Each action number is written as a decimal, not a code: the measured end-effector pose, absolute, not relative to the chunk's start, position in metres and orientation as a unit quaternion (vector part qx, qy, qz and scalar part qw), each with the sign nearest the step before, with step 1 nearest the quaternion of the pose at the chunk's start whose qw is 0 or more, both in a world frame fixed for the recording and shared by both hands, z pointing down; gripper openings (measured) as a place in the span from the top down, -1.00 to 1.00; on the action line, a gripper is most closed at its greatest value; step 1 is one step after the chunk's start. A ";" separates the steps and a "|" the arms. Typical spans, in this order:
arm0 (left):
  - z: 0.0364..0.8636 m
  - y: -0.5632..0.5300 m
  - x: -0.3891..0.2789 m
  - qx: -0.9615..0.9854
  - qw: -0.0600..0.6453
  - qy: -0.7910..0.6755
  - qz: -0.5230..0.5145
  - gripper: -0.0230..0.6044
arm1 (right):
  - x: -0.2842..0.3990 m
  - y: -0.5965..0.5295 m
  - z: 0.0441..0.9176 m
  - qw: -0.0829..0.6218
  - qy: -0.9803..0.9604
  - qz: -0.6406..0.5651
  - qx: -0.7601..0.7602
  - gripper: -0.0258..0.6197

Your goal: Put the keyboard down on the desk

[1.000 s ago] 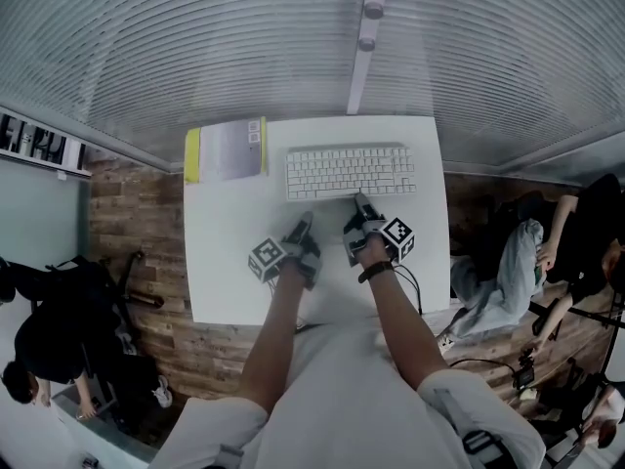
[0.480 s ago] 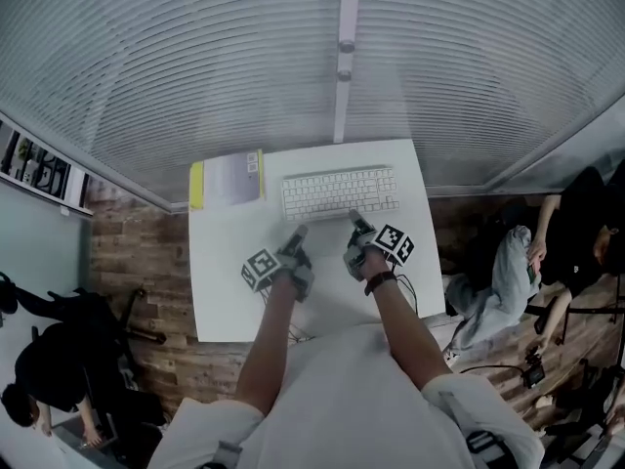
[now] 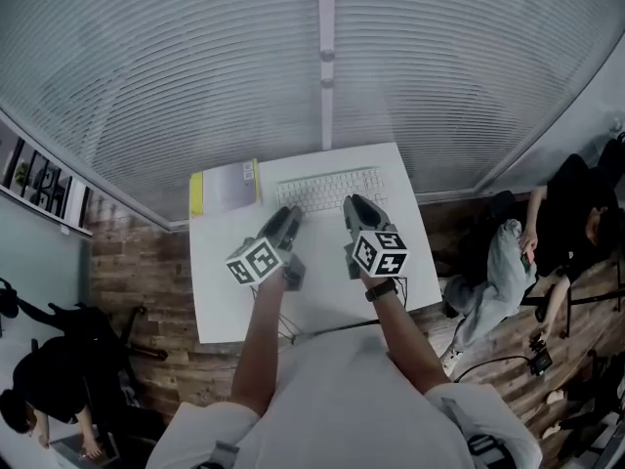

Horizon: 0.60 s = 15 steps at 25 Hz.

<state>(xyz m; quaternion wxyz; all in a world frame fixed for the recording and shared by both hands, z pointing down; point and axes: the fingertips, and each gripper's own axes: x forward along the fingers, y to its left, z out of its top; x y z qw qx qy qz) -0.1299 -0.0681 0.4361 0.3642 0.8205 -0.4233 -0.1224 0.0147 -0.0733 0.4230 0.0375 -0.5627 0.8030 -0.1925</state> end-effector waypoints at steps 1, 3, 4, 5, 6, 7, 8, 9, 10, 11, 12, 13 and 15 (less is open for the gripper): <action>0.429 -0.066 -0.133 0.830 0.329 -0.437 -0.107 0.35 | 0.011 -0.070 0.415 0.031 0.805 -0.170 -0.568 0.72; 0.419 -0.063 -0.140 0.840 0.270 -0.463 -0.086 0.35 | 0.003 -0.064 0.402 0.018 0.806 -0.134 -0.576 0.72; 0.414 -0.062 -0.144 0.842 0.245 -0.474 -0.080 0.35 | 0.001 -0.061 0.397 0.012 0.807 -0.118 -0.578 0.72; 0.408 -0.060 -0.147 0.843 0.222 -0.485 -0.073 0.37 | -0.001 -0.058 0.392 0.007 0.807 -0.103 -0.581 0.72; 0.401 -0.057 -0.148 0.844 0.200 -0.494 -0.062 0.39 | -0.001 -0.055 0.387 0.003 0.807 -0.090 -0.584 0.72; 0.393 -0.055 -0.148 0.845 0.176 -0.502 -0.050 0.42 | 0.000 -0.052 0.383 0.000 0.804 -0.079 -0.589 0.73; 0.387 -0.052 -0.148 0.846 0.152 -0.510 -0.035 0.45 | 0.003 -0.049 0.380 -0.003 0.801 -0.070 -0.595 0.74; 0.381 -0.050 -0.148 0.846 0.131 -0.517 -0.022 0.48 | 0.005 -0.045 0.377 -0.005 0.798 -0.062 -0.600 0.76; 0.376 -0.047 -0.148 0.844 0.114 -0.523 -0.012 0.53 | 0.007 -0.042 0.374 -0.007 0.796 -0.055 -0.603 0.78; 0.371 -0.044 -0.150 0.842 0.102 -0.530 -0.006 0.60 | 0.007 -0.038 0.370 -0.008 0.795 -0.048 -0.605 0.82; 0.367 -0.040 -0.152 0.839 0.092 -0.537 -0.002 0.66 | 0.007 -0.035 0.367 -0.010 0.795 -0.041 -0.605 0.85; 0.364 -0.037 -0.154 0.836 0.083 -0.543 0.000 0.72 | 0.007 -0.031 0.363 -0.011 0.796 -0.036 -0.605 0.88; 0.360 -0.031 -0.153 0.832 0.068 -0.551 0.009 0.78 | 0.007 -0.025 0.356 -0.009 0.799 -0.028 -0.601 0.89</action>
